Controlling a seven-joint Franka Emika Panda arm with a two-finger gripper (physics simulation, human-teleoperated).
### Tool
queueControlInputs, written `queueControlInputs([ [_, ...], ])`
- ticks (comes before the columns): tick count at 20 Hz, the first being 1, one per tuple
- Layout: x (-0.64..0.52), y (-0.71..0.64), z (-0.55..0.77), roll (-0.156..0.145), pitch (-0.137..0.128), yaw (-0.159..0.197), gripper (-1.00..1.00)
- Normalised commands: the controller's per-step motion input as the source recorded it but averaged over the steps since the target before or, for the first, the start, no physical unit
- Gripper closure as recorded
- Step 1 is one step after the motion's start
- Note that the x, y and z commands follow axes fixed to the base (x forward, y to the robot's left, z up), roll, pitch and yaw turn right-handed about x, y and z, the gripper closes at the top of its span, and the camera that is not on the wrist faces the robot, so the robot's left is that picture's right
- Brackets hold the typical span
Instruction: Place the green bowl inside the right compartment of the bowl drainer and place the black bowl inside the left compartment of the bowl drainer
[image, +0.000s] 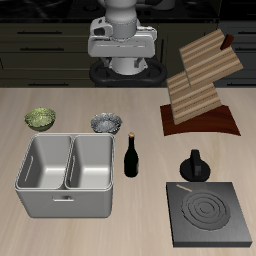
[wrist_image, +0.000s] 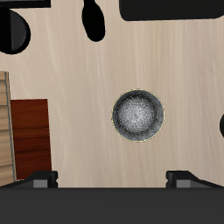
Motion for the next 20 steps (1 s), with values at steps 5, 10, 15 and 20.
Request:
queueControlInputs([
  [5,0.08,-0.53,0.09,-0.034,-0.022,-0.012,-1.00],
  [10,0.21,-0.74,0.04,-0.053,-0.005,-0.015,-1.00],
  [15,0.14,-0.40,0.02,-0.010,0.010,0.001,-1.00],
  [20,0.06,-0.38,-0.03,-0.039,0.018,-0.014,-1.00],
])
